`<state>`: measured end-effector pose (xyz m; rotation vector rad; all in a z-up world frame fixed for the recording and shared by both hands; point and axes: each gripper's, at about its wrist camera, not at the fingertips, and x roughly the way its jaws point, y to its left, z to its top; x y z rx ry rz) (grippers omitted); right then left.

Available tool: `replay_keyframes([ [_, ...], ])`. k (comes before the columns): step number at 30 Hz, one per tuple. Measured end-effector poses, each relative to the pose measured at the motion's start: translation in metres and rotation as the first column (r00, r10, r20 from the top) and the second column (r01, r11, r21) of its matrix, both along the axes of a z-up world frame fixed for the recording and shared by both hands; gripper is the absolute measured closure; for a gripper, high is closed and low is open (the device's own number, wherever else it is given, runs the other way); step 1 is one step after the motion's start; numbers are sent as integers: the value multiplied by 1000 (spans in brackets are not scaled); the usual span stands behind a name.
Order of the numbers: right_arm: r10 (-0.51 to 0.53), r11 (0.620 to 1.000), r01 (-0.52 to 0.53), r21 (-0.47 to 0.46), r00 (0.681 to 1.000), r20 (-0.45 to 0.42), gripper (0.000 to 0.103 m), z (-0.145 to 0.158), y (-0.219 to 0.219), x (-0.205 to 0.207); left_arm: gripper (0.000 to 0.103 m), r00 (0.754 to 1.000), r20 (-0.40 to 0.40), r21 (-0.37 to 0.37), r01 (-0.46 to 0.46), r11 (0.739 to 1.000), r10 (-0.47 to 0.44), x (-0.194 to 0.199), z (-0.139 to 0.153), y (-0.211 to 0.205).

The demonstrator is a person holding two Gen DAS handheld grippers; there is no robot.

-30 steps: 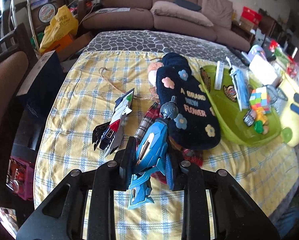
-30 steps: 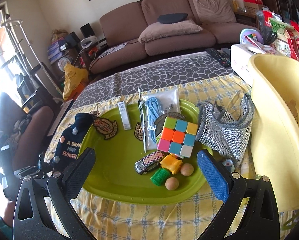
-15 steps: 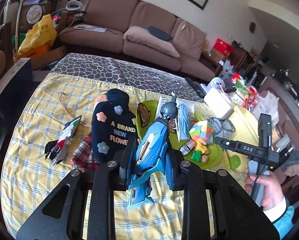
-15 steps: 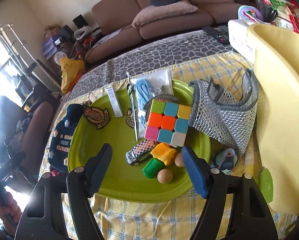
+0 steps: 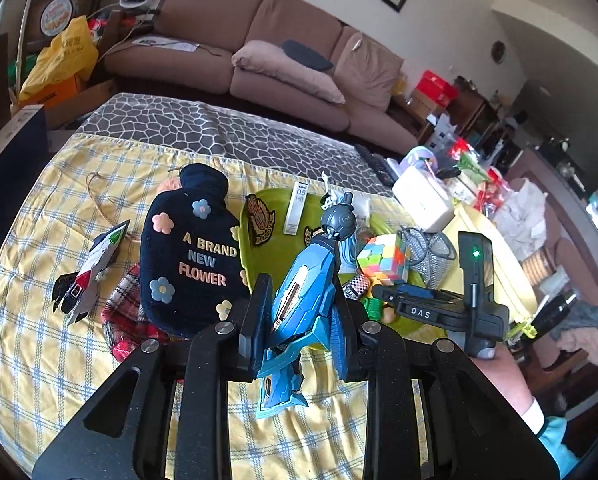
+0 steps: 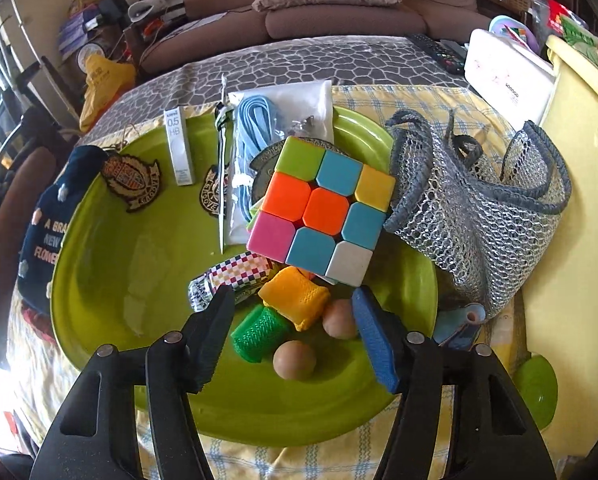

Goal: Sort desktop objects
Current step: 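Grasp the yellow-orange sponge on the green tray with the right tool while the left lifts the blue toy, then drop the sponge into the yellow tub with the right tool while the left drops the blue robot toy there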

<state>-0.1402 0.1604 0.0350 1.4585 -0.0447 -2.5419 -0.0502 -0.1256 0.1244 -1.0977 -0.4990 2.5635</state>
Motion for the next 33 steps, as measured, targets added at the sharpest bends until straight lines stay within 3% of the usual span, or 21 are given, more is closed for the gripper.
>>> replay_keyframes([
  [3,28,997,-27,74,1000,-9,42,-4,-9,-3,79,1000,4,4,-2,1000,2,-2,0,-2],
  [7,85,982,-86,165,996,11,58,-12,-25,-2,79,1000,7,9,-5,1000,5,-4,0,-1],
  [8,99,980,-98,172,995,6,65,-11,-28,0,79,1000,6,12,-4,1000,4,-4,0,-1],
  [14,128,985,-129,111,992,17,65,-3,-25,6,79,1000,5,5,7,1000,-7,-4,0,7],
  [19,113,994,-113,-4,993,-33,65,30,-8,21,79,1000,1,7,15,1000,-15,-5,1,14],
  [26,35,992,-57,-116,982,-187,65,91,33,42,79,999,-12,-4,53,999,-53,-5,2,34],
  [30,-38,994,7,-108,956,-290,65,128,66,55,79,996,-31,-17,86,996,-86,-1,8,51],
  [33,-98,995,83,-60,942,-321,65,141,98,62,79,992,-32,-8,125,992,-126,-1,14,70],
])
